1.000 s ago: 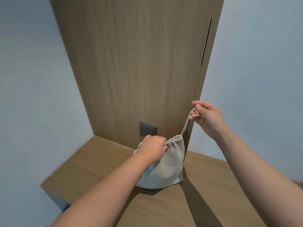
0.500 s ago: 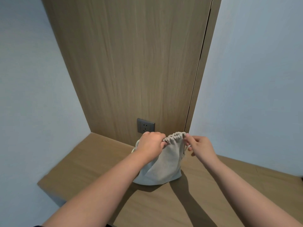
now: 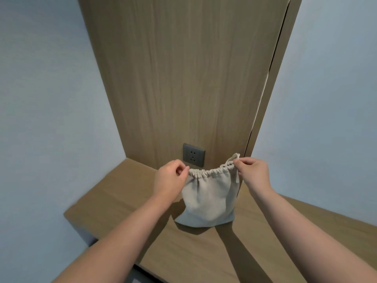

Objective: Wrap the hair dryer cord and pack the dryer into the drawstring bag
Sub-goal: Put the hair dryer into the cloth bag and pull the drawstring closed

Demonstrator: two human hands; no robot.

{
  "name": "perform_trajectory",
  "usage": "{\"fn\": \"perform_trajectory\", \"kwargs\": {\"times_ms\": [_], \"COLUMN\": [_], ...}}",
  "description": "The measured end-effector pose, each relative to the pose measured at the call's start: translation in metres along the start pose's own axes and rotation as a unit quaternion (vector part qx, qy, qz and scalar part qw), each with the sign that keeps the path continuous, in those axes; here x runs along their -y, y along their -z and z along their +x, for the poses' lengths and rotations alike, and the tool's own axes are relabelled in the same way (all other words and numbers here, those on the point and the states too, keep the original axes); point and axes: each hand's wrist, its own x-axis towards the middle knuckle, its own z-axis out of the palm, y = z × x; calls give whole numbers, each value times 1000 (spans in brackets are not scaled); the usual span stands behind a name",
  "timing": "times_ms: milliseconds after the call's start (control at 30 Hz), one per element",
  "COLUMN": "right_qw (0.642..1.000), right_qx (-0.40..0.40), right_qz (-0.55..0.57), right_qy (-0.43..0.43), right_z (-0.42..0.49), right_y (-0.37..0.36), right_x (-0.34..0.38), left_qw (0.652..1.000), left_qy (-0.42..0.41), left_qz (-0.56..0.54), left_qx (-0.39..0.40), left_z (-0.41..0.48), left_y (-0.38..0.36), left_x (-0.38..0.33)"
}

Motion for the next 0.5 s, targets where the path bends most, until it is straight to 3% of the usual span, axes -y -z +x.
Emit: {"fn": "perform_trajectory", "kwargs": {"times_ms": [333, 500], "right_qw": [999, 999], "right_qx": [-11, -4], "right_qz": [33, 45], "right_qy": [5, -3], "right_z": [-2, -5], "right_y": [-2, 0], "right_x": [-2, -2], "left_qw": [981, 955], "left_qy": [130, 193], "left_qz": [-139, -213], "left_qx": [44, 79], "left_z": [-18, -12], "left_y": [-7, -14], "left_x": [-1, -13]}}
